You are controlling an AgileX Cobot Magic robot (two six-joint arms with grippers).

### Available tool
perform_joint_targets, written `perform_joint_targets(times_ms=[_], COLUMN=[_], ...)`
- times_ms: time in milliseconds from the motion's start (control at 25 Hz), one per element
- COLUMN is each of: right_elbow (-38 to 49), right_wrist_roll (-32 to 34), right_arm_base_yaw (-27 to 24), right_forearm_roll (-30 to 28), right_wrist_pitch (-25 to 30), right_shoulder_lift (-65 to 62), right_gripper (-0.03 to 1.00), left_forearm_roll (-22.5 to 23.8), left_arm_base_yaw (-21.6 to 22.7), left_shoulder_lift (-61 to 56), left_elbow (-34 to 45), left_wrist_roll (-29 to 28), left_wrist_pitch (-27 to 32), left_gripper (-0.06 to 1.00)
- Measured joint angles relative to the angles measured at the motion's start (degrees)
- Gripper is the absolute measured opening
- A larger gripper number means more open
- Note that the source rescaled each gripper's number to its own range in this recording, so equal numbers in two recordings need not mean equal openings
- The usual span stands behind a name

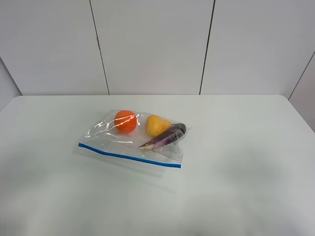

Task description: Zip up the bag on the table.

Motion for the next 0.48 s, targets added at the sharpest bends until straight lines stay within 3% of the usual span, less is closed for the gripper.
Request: perform_joint_targets(times_ms=[480], right_elbow=[0.0], right_wrist_roll=[0.1], right_arm_base_yaw=[-0.7], right_forearm_roll=[0.5], right_wrist_pitch=[0.0], right_shoulder_lift=[0.0], right_gripper=[1.0], left_forearm_roll=[0.0], left_arm_base_yaw=[0.0], left_shoulder_lift=[0.0], left_elbow=[0.0], left_wrist_roll=[0.0], left_wrist_pitch=[0.0], left_gripper=[1.0])
